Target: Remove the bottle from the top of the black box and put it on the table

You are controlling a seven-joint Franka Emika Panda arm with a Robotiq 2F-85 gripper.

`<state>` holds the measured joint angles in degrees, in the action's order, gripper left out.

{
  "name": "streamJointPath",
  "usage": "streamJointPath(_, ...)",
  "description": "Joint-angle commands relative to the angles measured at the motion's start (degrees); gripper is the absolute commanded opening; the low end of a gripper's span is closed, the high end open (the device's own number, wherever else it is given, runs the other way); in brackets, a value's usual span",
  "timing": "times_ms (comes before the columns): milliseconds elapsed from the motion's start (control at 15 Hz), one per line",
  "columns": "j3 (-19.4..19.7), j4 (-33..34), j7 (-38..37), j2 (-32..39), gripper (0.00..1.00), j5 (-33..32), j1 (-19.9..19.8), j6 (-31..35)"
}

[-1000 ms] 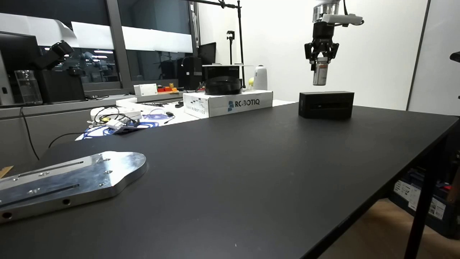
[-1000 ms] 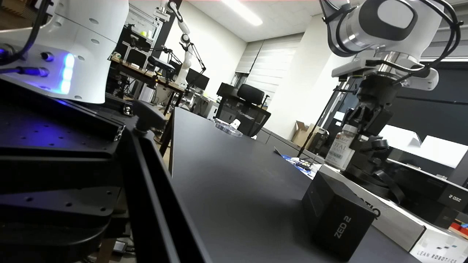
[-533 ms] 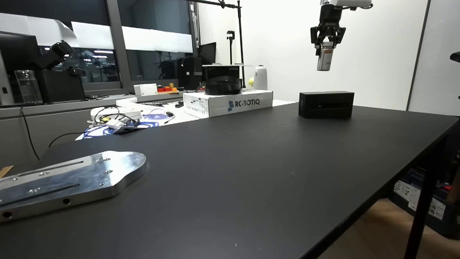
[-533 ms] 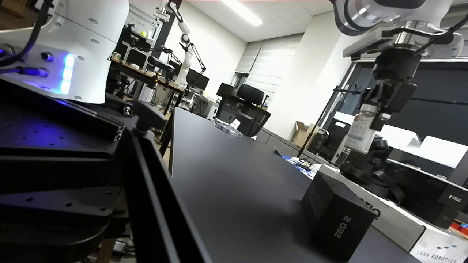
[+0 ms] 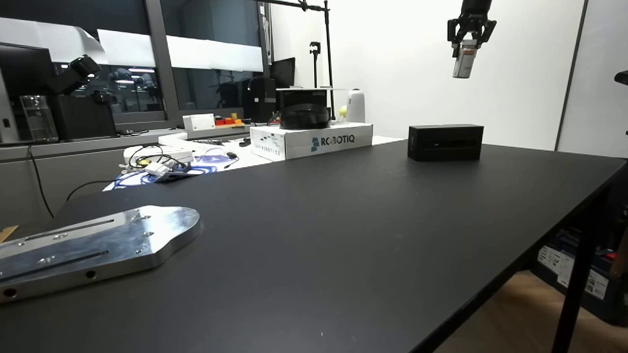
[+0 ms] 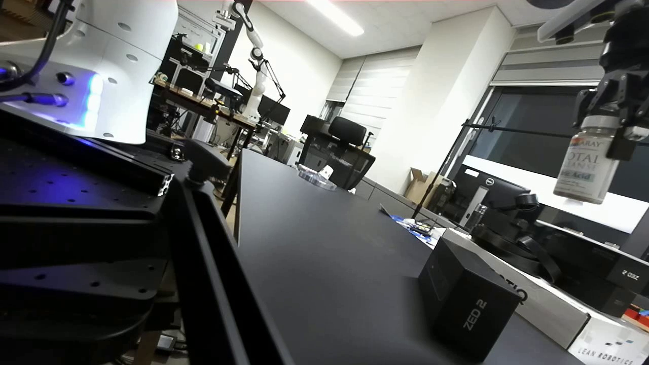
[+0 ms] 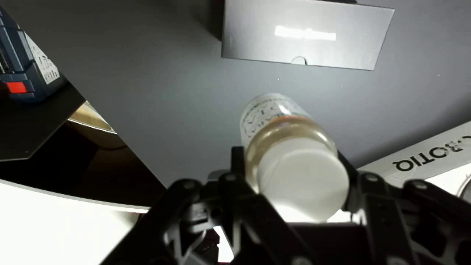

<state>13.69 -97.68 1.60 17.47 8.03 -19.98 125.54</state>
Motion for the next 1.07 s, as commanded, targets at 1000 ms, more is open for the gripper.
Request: streamJointPath(1000, -0.8, 15.6, -5.3, 15.9, 0.31, 0.7, -0.5, 0.3)
